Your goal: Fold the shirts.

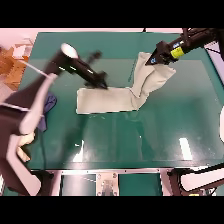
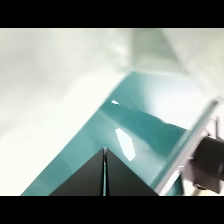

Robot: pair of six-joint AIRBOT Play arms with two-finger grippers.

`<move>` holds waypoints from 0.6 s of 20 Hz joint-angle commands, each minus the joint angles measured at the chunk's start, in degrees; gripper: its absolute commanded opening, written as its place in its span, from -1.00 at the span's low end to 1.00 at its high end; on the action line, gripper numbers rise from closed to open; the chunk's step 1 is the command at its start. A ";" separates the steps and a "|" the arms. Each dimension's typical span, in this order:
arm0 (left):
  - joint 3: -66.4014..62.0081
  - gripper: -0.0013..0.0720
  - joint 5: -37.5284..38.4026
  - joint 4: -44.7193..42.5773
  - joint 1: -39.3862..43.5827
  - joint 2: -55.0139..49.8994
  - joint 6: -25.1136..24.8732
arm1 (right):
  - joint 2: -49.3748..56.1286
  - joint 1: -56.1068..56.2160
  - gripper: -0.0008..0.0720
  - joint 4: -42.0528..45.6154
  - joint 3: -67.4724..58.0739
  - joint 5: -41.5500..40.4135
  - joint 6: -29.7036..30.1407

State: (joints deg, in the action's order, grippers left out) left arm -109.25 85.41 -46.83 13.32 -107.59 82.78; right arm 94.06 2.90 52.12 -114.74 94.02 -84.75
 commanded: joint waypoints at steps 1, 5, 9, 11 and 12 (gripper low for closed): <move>-0.02 -0.91 3.85 -7.58 -13.53 12.48 1.46 | 1.05 5.31 -0.93 0.44 0.11 -3.58 -0.81; -0.02 -0.91 1.33 -7.65 -25.86 22.40 1.14 | 7.61 18.86 -0.93 0.42 0.13 -13.79 -2.60; -0.02 -0.91 1.97 -7.65 -30.51 26.23 -1.16 | 20.65 34.38 -0.82 -1.79 0.13 -38.23 -3.17; 0.42 -0.91 2.56 -7.43 -30.49 26.21 -2.51 | 26.86 40.24 0.66 -4.42 0.00 -53.40 -3.17; 0.90 -0.91 2.51 -7.15 -30.51 26.21 -3.34 | 27.45 40.87 0.65 -5.73 -0.07 -54.55 -3.61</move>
State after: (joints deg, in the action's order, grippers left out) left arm -108.97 87.59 -54.06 -15.57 -82.72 81.56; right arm 115.35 36.97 49.45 -114.63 56.90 -87.64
